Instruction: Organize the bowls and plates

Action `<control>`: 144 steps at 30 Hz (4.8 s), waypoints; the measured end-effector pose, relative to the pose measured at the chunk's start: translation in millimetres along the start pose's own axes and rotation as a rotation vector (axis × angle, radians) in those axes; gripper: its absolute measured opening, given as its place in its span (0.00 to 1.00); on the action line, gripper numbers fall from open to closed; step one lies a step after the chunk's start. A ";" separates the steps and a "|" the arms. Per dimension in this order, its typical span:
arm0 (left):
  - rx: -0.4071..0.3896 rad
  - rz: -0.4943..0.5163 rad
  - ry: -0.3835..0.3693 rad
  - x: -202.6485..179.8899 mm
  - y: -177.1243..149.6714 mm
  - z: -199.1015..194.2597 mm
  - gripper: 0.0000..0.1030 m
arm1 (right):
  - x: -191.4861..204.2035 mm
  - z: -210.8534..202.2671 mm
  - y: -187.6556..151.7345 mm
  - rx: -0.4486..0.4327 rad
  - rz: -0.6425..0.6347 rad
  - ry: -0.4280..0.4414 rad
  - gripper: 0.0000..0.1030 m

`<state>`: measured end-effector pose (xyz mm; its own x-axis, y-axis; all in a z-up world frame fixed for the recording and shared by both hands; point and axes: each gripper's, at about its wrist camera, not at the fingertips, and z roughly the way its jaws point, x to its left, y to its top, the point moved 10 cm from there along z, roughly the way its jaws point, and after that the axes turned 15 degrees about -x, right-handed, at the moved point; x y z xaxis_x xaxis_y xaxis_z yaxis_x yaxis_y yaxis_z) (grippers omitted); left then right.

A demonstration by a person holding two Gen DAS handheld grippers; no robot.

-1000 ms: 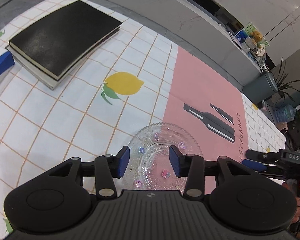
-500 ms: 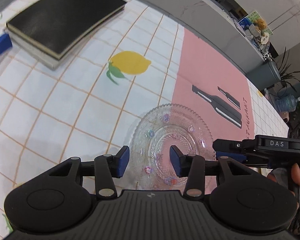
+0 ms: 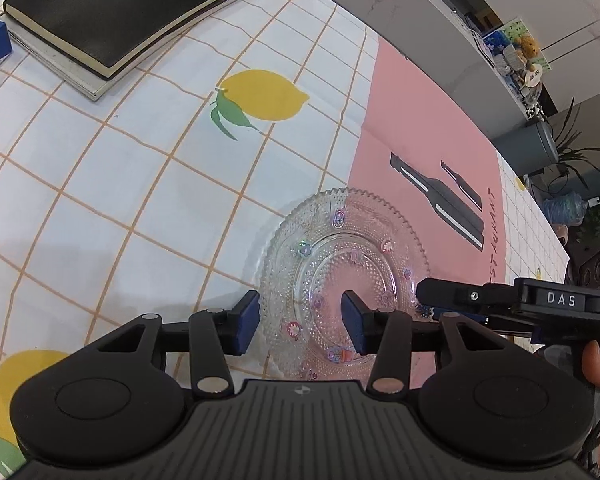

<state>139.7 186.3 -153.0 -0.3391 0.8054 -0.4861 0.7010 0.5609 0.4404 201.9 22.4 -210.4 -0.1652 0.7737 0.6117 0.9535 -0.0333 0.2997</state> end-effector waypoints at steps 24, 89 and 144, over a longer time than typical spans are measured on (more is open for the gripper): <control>-0.093 -0.033 0.030 5.5 14.3 -10.5 0.20 | 5.5 -25.6 20.1 -0.162 -0.039 0.008 0.03; 0.035 0.265 -0.049 -308.9 -96.0 86.7 0.14 | -265.8 -262.7 42.4 -0.482 0.327 -0.083 0.04; 0.016 0.357 0.065 -328.4 -106.1 117.2 0.28 | -283.8 -256.3 55.8 -0.501 -0.023 -0.417 0.38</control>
<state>250.2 -160.2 -128.5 -0.1100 0.9608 -0.2543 0.7921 0.2393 0.5616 237.3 -361.1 -179.6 0.0233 0.9549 0.2959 0.7008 -0.2266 0.6764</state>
